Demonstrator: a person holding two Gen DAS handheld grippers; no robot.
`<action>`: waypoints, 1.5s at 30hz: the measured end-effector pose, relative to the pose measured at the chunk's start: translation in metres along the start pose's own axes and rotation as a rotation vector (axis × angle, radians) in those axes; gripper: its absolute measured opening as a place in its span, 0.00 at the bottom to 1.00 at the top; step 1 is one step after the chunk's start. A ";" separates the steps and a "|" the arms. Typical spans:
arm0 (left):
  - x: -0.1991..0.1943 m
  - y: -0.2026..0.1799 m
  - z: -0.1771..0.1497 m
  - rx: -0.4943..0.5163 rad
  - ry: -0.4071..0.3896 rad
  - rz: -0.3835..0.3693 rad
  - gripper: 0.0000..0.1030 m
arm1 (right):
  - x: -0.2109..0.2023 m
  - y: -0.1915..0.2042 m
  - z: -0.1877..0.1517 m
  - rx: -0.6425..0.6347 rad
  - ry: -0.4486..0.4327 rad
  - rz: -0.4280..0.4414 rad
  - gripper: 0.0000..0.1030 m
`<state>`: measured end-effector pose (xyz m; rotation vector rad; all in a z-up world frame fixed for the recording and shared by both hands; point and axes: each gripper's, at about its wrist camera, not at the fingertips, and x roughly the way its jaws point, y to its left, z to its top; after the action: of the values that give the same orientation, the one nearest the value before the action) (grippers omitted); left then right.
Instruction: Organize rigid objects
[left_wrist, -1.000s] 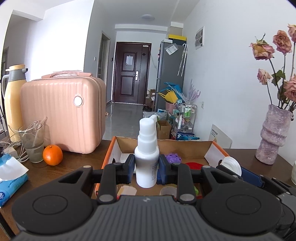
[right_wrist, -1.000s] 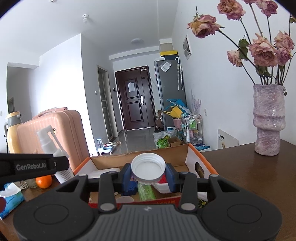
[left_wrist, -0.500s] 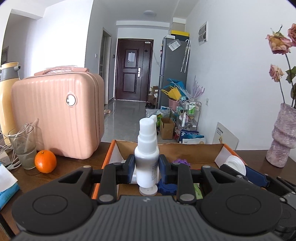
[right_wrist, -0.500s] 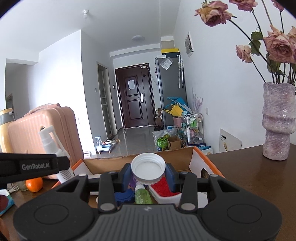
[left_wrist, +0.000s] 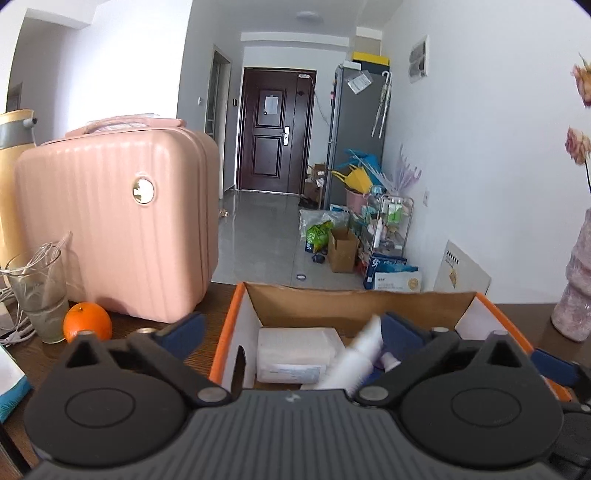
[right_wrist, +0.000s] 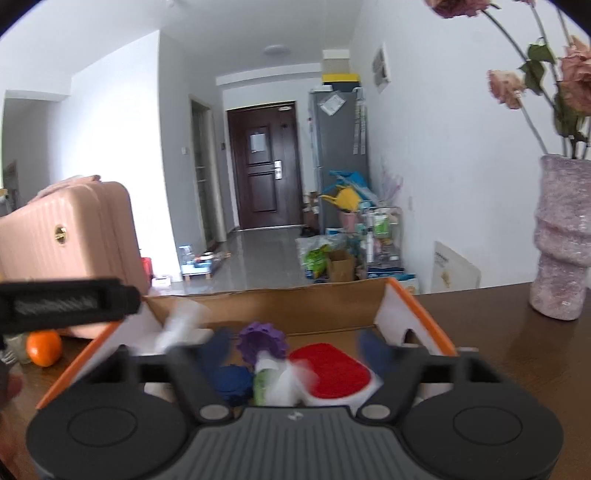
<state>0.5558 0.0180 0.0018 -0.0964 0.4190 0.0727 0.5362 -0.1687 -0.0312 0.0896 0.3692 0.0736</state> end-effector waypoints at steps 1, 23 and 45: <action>-0.001 0.003 0.001 -0.005 0.003 0.002 1.00 | -0.002 0.000 0.001 -0.002 -0.001 -0.001 0.91; -0.079 0.015 -0.001 0.018 -0.051 0.033 1.00 | -0.081 -0.002 0.001 -0.004 -0.056 0.013 1.00; -0.289 0.039 -0.088 0.077 -0.138 0.005 1.00 | -0.299 -0.028 -0.058 -0.040 -0.157 0.040 1.00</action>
<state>0.2534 0.0328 0.0374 -0.0146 0.2842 0.0676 0.2387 -0.2181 0.0187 0.0624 0.2088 0.1129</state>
